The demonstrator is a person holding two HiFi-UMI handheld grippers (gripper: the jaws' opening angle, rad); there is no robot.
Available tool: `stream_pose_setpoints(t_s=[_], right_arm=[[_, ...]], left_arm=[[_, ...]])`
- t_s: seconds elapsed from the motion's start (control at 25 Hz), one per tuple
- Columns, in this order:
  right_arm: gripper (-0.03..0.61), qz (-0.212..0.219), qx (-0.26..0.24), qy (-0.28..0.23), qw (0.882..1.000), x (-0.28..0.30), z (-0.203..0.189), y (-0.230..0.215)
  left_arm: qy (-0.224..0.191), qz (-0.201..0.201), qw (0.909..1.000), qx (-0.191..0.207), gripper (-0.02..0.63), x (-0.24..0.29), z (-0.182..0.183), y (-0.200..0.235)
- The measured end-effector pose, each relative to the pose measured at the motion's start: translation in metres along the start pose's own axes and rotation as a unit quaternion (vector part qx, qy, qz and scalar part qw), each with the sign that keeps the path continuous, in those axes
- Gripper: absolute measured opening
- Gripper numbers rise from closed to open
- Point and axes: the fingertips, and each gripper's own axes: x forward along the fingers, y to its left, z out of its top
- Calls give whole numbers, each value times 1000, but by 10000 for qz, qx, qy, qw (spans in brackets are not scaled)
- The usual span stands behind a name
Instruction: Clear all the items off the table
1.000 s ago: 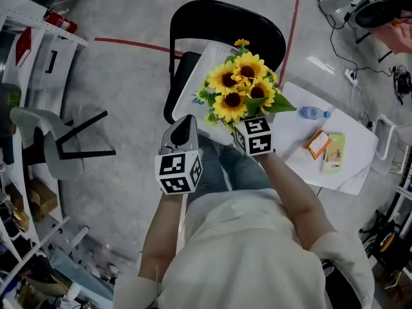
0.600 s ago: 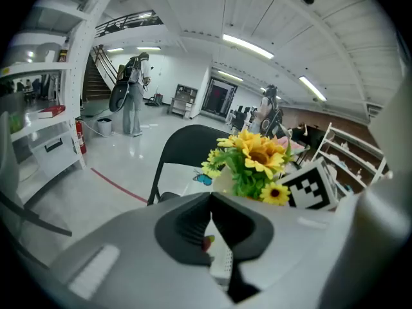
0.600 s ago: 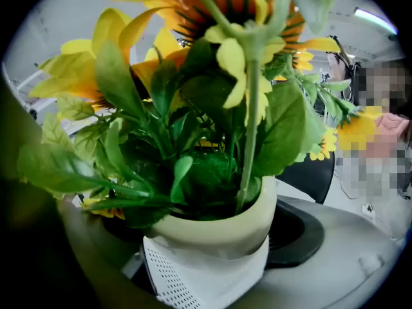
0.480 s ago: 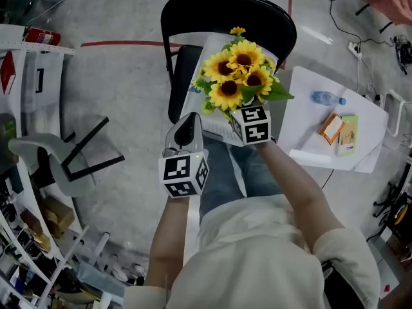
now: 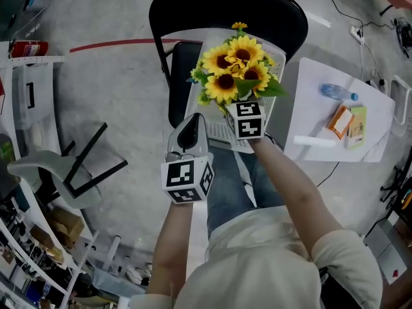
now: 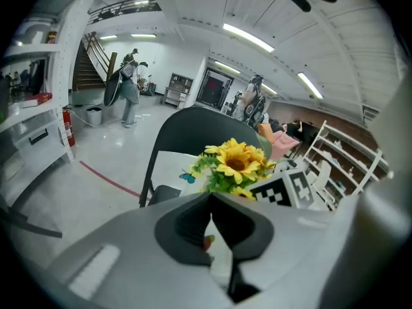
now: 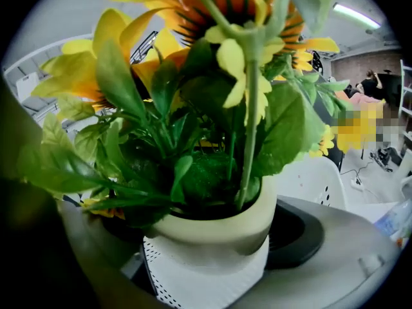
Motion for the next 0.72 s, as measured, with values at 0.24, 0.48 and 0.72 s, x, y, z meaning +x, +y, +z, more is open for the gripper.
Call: stream_pose_setpoints(t_s=[0.24, 0.48, 0.72], right_arm=[[546, -271, 116, 120, 9995, 31, -22, -11], [546, -391, 101, 196, 9990, 60, -38, -18], [546, -431, 127, 328, 9985, 88, -58, -26]], left_arm=[[115, -163, 9998, 63, 11, 24, -4, -1], [231, -315, 9992, 54, 11, 41, -13, -2], [331, -326, 9989, -25, 11, 57, -23, 4]])
